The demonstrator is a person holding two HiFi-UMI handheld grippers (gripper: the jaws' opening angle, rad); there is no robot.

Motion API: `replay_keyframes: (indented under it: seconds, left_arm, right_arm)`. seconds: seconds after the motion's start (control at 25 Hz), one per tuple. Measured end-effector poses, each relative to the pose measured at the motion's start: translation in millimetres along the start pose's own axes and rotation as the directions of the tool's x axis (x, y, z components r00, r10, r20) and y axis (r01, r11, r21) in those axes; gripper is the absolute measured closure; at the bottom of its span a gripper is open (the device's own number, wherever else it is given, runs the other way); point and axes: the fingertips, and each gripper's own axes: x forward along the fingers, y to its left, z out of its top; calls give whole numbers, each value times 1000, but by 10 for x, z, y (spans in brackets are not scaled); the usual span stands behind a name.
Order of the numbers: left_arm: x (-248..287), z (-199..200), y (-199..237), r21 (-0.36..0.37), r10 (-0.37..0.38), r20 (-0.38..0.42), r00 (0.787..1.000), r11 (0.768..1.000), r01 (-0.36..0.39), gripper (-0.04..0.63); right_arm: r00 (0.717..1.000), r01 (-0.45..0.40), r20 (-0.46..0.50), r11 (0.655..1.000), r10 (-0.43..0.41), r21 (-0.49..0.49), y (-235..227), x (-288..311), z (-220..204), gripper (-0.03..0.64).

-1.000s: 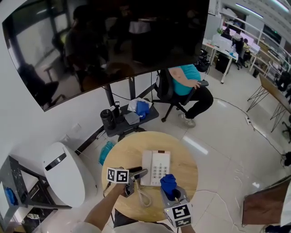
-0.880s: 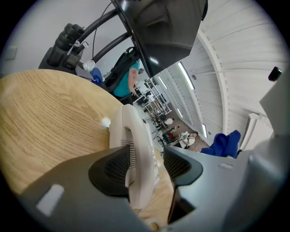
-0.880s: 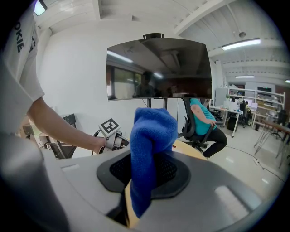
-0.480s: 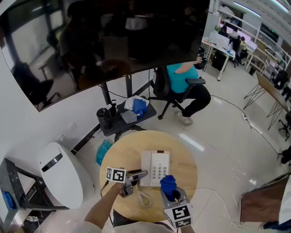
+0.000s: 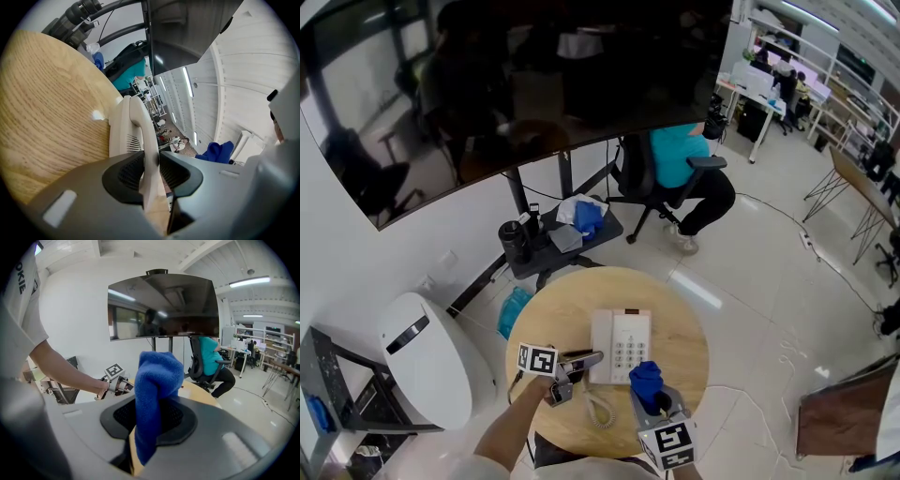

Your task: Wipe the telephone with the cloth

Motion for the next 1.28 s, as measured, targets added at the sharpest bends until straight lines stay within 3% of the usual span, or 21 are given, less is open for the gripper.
replay_keyframes:
  seconds: [0.56, 1.0, 1.28]
  left_arm:
    - [-7, 31, -64, 5, 19, 8, 1000, 1000, -19, 515]
    - [-76, 165, -271, 6, 1, 95, 996, 1000, -1, 518]
    - [-55, 261, -662, 44, -47, 142, 989, 998, 41, 518]
  right_arm:
    - [1000, -2, 5, 1000, 2, 18, 12, 9, -22, 531]
    - [1000, -9, 24, 1000, 8, 18, 72, -5, 7, 531]
    - [999, -14, 52, 1000, 14, 8, 60, -71, 83, 531]
